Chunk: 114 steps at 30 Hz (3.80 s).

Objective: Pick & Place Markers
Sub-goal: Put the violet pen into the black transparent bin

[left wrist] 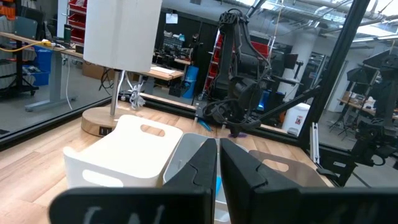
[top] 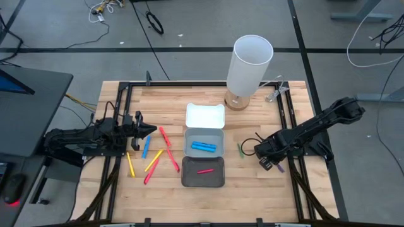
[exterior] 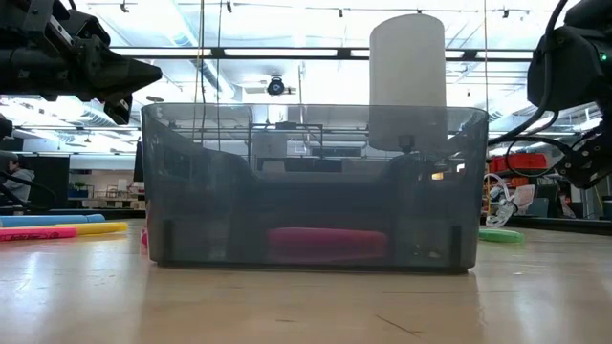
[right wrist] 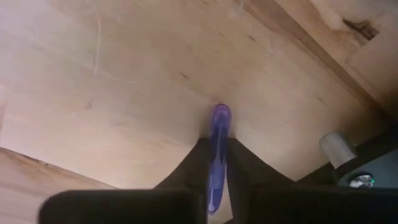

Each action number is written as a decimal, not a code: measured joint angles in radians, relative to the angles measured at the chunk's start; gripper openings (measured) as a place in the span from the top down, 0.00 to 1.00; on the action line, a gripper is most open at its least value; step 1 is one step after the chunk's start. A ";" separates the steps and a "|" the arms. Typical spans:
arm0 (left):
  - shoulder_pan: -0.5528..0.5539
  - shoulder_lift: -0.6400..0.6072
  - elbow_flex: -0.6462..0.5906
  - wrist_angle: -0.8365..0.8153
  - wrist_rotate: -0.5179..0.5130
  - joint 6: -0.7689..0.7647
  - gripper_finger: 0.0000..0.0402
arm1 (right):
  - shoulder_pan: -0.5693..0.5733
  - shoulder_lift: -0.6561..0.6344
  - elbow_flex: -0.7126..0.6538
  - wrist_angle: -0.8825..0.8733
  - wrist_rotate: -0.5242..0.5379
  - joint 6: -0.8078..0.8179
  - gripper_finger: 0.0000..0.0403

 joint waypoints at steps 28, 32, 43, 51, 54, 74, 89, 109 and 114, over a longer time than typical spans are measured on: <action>0.000 0.000 0.000 0.000 0.000 0.000 0.94 | -0.001 0.002 0.308 -0.347 0.026 -0.136 0.96; 0.000 0.000 0.000 0.000 0.000 0.000 0.94 | -0.001 0.002 0.367 -0.409 0.039 -0.170 0.96; 0.000 0.000 0.000 0.000 0.000 0.000 0.94 | -0.002 0.001 0.536 -0.632 0.069 -0.287 0.96; 0.000 0.000 0.000 0.000 0.000 0.000 0.94 | -0.002 0.018 0.621 -0.713 0.071 -0.377 0.96; 0.000 0.000 0.000 0.000 0.000 0.000 0.94 | -0.002 0.042 0.670 -0.714 0.069 -0.418 0.96; 0.000 0.000 0.000 0.000 0.000 0.000 0.94 | -0.032 0.390 1.116 -0.711 0.087 -0.599 0.96; 0.000 0.000 0.000 0.000 0.000 0.000 0.94 | -0.045 0.635 1.429 -0.712 0.106 -0.669 0.96; 0.000 0.000 0.000 0.000 0.000 0.000 0.94 | -0.087 0.946 1.801 -0.694 0.106 -0.823 0.96; 0.000 0.000 0.000 0.000 0.000 0.000 0.94 | -0.091 0.956 1.804 -0.659 0.106 -0.850 0.96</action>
